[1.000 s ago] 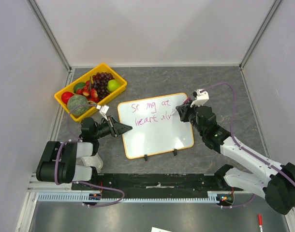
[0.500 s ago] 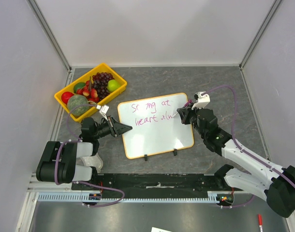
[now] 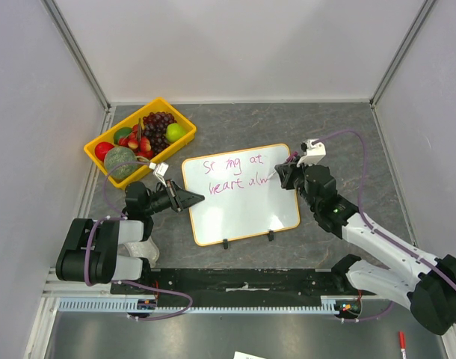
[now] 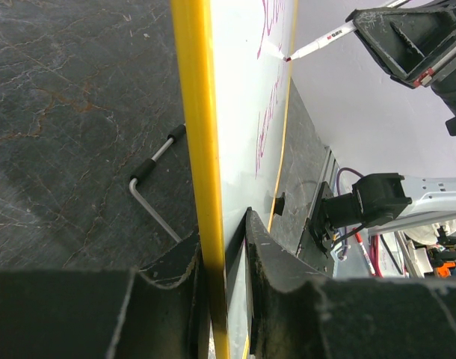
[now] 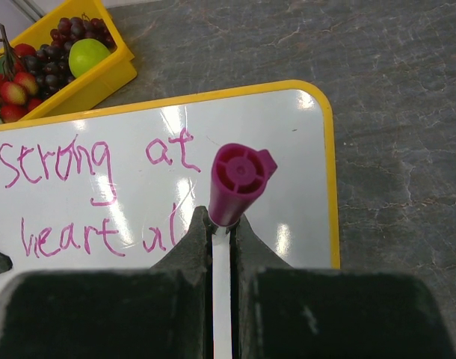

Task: Write a sentence on the whiteboard
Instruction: Pick up the sentence from the whiteboard.

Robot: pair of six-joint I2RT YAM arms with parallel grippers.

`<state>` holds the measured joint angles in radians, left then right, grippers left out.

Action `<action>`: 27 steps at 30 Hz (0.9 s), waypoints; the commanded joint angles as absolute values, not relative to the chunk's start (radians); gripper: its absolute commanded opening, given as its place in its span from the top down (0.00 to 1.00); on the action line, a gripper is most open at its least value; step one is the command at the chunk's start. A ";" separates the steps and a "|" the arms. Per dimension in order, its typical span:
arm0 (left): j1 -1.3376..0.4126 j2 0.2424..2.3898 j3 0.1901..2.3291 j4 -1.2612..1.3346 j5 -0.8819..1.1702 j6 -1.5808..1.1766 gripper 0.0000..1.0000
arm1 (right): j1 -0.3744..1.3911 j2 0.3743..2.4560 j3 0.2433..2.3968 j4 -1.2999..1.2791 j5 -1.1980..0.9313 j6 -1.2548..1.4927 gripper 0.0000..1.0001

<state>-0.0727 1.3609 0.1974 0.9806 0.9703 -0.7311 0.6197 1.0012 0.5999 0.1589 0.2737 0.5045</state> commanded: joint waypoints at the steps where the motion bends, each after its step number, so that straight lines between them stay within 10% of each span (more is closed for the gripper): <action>1: -0.077 1.373 0.207 0.969 0.933 -0.649 0.98 | 0.607 1.019 0.647 0.150 0.328 0.483 1.00; 27: -0.077 1.373 0.207 0.971 0.931 -0.650 0.98 | 0.574 0.927 0.649 0.123 0.244 0.517 1.00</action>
